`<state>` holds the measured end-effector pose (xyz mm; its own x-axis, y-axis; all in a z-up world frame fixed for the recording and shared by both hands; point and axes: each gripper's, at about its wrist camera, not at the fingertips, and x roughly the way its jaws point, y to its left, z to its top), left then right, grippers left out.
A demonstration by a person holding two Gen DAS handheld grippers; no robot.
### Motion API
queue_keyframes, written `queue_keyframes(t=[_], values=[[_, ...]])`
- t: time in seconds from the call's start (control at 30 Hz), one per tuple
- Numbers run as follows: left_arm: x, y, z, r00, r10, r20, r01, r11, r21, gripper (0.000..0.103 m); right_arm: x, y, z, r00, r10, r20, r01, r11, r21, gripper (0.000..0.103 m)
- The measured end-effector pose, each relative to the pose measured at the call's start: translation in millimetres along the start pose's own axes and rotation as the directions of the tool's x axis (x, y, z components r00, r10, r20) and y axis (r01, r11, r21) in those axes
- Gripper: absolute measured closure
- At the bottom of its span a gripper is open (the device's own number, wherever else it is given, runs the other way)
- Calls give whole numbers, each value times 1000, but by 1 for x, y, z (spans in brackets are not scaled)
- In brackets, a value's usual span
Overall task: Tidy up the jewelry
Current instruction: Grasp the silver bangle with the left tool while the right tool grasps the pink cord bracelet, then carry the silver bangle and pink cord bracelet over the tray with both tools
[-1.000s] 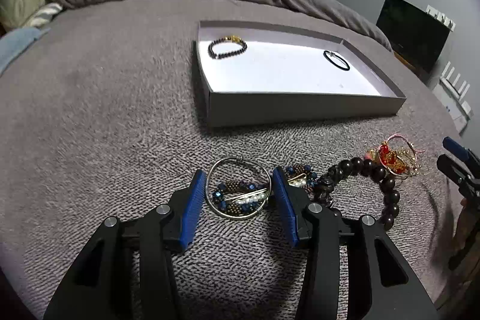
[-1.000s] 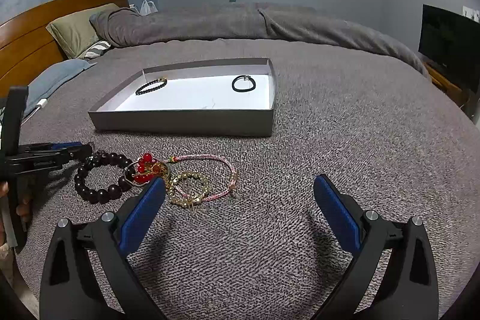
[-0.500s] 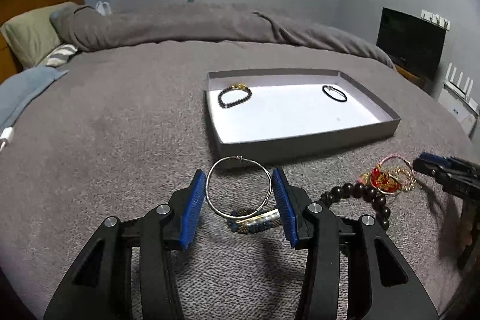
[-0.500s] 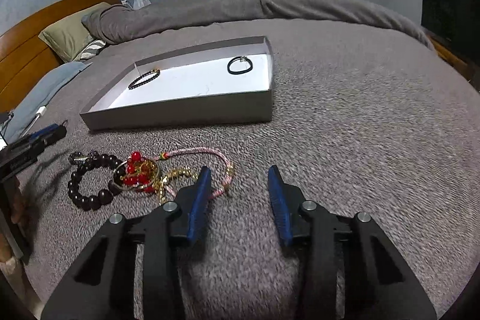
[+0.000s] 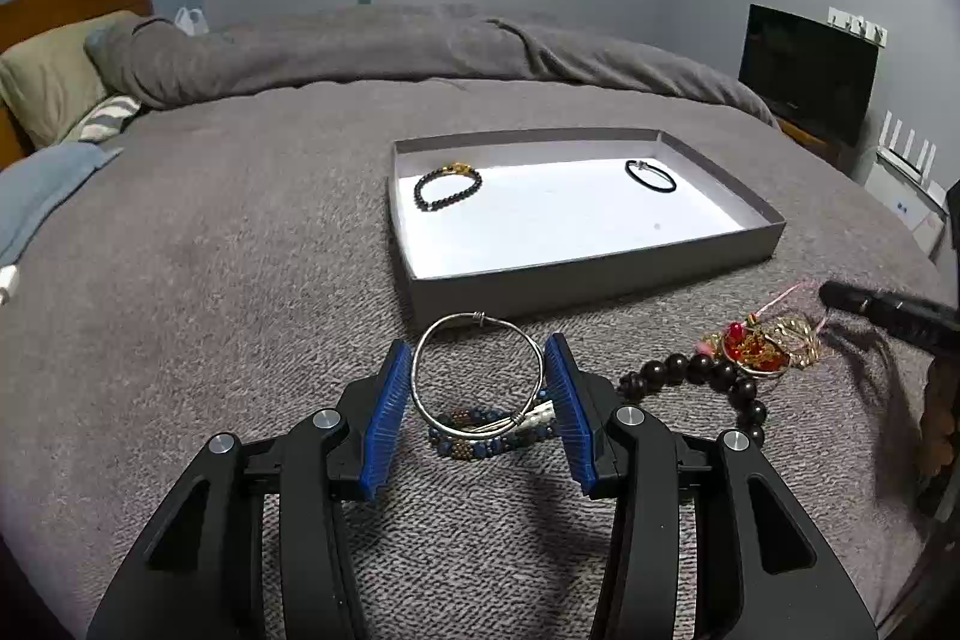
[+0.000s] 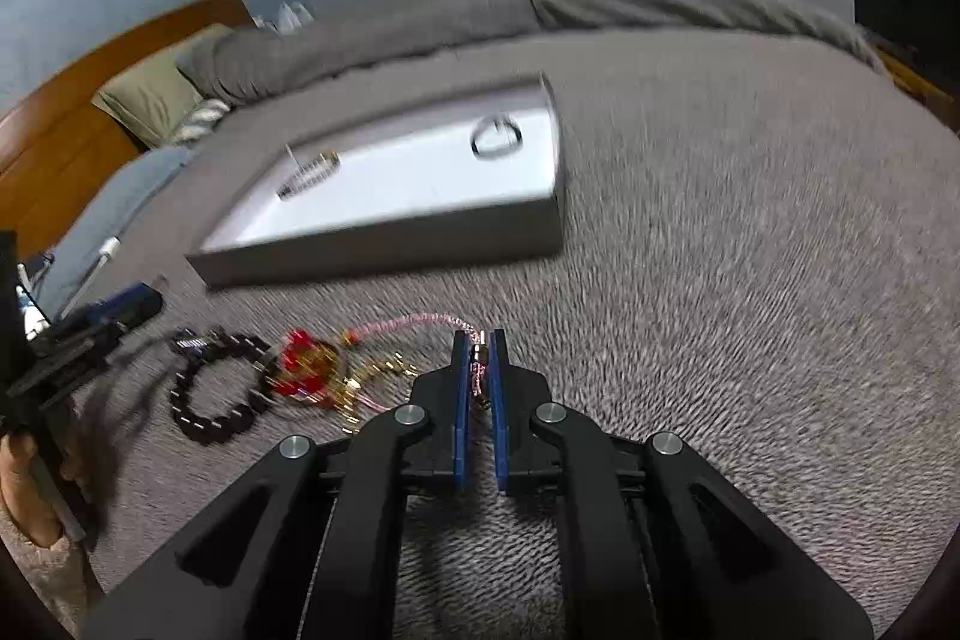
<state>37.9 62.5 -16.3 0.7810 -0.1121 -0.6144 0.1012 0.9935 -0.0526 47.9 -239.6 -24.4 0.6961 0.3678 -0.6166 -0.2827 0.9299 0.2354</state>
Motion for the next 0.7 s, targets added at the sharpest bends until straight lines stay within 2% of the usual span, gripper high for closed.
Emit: queue_keyframes(t=[0.23,0.53,0.7], values=[[-1,-3,-1,1000,2,-4,-2,1000,13,56,-27,-11,11,994,-37,98,34,999,31,97],[0,-4,0,1000,-3,-6,3,1000,14,56,-60,-6,25,981,25,192,-29,999,17,97],[0,-5,0,1000,-9,-6,9,1000,17,56,-81,4,33,965,15,262,-13,1000,-10,97]])
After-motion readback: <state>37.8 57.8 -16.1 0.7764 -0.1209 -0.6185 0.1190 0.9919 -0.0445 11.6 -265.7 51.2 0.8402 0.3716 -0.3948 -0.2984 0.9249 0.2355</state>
